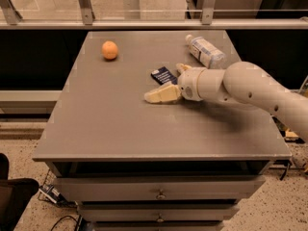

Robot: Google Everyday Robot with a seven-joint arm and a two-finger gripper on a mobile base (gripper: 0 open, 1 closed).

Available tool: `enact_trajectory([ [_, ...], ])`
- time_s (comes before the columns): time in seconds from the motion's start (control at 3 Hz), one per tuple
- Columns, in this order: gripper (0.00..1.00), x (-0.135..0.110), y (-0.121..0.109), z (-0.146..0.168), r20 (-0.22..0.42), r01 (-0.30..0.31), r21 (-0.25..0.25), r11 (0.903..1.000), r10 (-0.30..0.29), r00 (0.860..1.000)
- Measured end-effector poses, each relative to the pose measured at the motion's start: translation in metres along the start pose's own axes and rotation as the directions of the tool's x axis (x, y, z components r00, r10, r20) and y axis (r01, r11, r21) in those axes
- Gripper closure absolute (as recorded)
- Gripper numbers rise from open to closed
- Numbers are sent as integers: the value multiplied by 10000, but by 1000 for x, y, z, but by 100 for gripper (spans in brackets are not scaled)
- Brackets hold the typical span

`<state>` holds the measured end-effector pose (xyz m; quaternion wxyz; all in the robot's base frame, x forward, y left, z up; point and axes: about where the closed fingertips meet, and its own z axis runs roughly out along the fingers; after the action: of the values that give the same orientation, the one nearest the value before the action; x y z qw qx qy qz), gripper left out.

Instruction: Pick rxbar blueberry

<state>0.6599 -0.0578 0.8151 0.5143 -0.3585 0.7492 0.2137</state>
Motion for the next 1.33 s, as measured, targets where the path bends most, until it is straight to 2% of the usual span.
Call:
enact_trajectory([
  [0.67,83,-8,0,-3,0,1,-2,10000,-1,10000],
  [1.0,100,-9,0,-4,0,2,-7,10000,-2,10000],
  [1.33,100,-9,0,-4,0,2,-8,10000,-2,10000],
])
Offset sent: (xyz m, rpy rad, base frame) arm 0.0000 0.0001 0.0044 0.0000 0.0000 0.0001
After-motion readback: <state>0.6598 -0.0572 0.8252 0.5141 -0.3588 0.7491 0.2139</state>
